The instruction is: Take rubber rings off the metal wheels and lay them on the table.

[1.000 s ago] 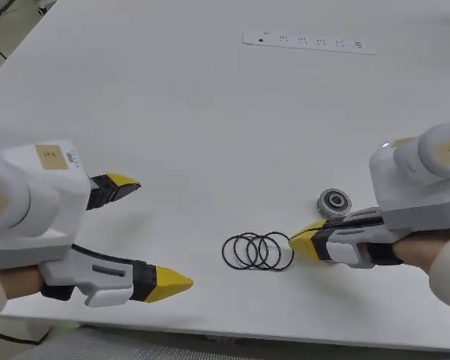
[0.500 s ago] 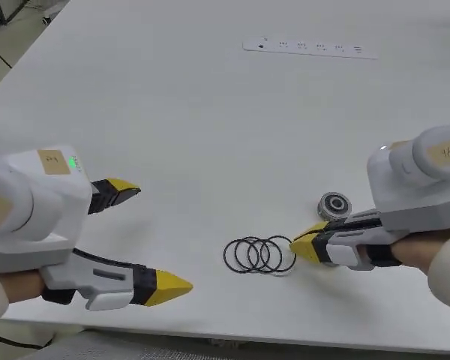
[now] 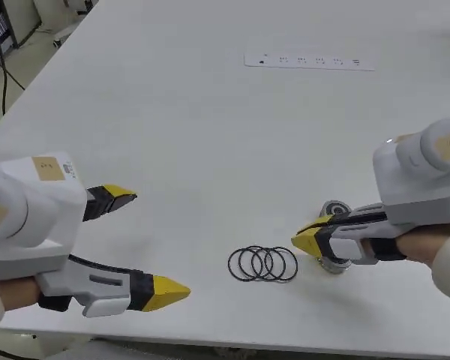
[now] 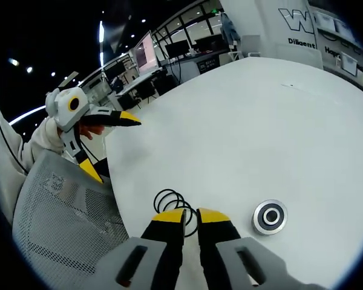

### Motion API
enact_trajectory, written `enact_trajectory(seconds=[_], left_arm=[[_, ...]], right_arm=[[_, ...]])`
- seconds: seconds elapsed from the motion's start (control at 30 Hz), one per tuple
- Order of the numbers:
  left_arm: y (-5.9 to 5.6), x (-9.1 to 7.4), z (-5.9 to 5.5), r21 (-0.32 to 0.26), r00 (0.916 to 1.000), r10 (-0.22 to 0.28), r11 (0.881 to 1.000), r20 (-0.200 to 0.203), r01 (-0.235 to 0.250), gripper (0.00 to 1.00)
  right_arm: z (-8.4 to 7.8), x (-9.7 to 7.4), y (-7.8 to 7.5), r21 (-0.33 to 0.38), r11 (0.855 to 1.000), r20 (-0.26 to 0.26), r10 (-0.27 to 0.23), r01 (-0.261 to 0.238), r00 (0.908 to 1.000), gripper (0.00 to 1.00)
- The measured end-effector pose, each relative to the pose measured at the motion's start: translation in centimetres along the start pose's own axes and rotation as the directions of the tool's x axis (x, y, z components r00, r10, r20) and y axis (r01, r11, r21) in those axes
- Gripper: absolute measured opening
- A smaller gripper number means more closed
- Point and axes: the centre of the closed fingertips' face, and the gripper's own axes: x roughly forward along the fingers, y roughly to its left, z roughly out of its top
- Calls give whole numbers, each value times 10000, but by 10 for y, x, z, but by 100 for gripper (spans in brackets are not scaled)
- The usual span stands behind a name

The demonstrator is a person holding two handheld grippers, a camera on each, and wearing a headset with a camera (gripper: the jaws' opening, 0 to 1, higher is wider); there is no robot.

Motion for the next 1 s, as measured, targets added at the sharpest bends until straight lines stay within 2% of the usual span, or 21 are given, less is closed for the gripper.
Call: enact_trajectory(seconds=[0.13, 0.37, 0.57, 0.63, 0.73, 0.8, 0.87, 0.93, 1.0], left_arm=[[-3, -2, 8, -107, 9997, -49, 9999, 230, 51, 88], [-8, -6, 14, 15, 9998, 0, 10000, 196, 0, 90], [-10, -13, 23, -211, 9984, 80, 9998, 567, -68, 90], [-12, -15, 26, -269, 9976, 118, 9996, 683, -100, 90], [-16, -16, 28, -255, 9974, 152, 9996, 710, -134, 90], [-18, -17, 28, -227, 9974, 167, 9996, 705, -151, 90], [-20, -18, 29, -205, 9975, 172, 9997, 690, -158, 90], [-22, -19, 29, -189, 9974, 177, 9997, 699, -165, 90], [-23, -19, 30, -234, 9971, 183, 9996, 734, -167, 91]], right_arm=[[9, -6, 3, -34, 10000, 369, 66, -65, 9993, 5], [23, -19, 8, -209, 9996, 926, 217, -199, 9955, 10], [41, -37, 13, -213, 9987, 1647, 494, -465, 9851, 19], [47, -45, 16, -131, 9980, 1987, 634, -621, 9780, 24], [52, -55, 18, -257, 9974, 2209, 715, -675, 9727, 28], [57, -65, 24, -783, 9941, 2422, 917, -748, 9659, 33], [61, -75, 26, -1225, 9908, 2576, 877, -576, 9623, 39], [60, -84, 26, -1454, 9882, 2566, 855, -490, 9627, 43], [57, -90, 22, -1734, 9845, 2452, 687, -260, 9670, 45]])
